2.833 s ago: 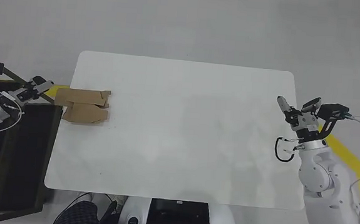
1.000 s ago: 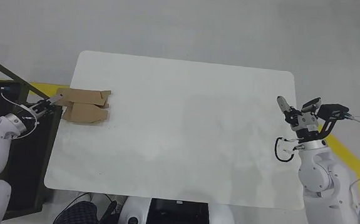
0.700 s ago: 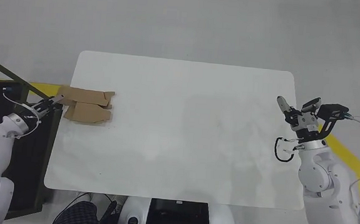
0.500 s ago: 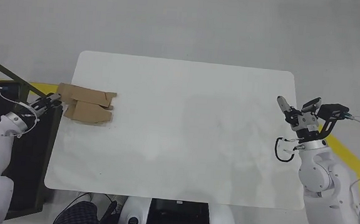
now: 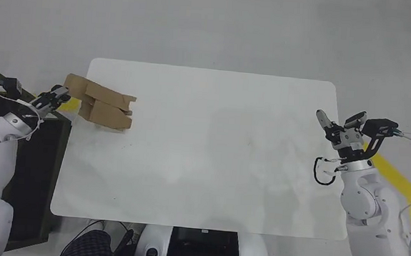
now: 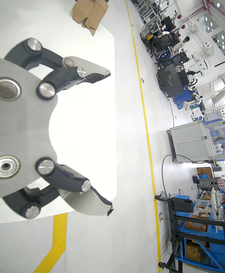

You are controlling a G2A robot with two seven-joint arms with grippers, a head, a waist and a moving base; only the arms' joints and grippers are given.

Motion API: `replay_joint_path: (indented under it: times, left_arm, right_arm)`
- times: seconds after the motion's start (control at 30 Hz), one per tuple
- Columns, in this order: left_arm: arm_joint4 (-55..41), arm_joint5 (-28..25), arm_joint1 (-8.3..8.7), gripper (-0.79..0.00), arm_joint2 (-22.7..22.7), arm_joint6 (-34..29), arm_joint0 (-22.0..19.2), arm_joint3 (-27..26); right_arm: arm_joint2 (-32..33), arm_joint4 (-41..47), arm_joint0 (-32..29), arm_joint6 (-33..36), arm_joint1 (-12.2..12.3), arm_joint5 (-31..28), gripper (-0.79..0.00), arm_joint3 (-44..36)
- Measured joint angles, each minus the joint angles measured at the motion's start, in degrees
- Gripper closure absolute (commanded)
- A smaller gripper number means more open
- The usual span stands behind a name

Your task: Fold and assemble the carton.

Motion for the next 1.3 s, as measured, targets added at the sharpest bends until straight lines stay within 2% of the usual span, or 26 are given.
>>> replay_joint_path:
  times: [0.13, 0.47, 0.77, 1.03, 1.3]
  left_arm:
    - [-4.39, 1.72, 0.35, 0.0, -0.45, -1.72, 2.32, -6.87]
    - [-12.69, 6.22, 1.47, 0.0, -1.12, -6.21, 10.41, -28.08]
    - [-15.21, 8.7, 1.16, 0.0, 0.74, -8.68, 14.45, -42.4]
    - [-16.27, 8.38, -0.26, 0.0, 4.61, -8.34, 13.94, -47.19]
    - [-16.08, 9.9, -2.05, 0.0, 8.79, -9.85, 9.33, -48.2]
  right_arm:
    - [0.0, 0.0, 0.0, 0.0, 0.0, 0.0, -0.785, 0.0]
    - [0.0, 0.0, 0.0, 0.0, 0.0, 0.0, -0.785, 0.0]
    - [0.0, 0.0, 0.0, 0.0, 0.0, 0.0, -0.785, 0.0]
    - [0.0, 0.0, 0.0, 0.0, 0.0, 0.0, -0.785, 0.0]
    - [0.0, 0.0, 0.0, 0.0, 0.0, 0.0, -0.785, 0.0]
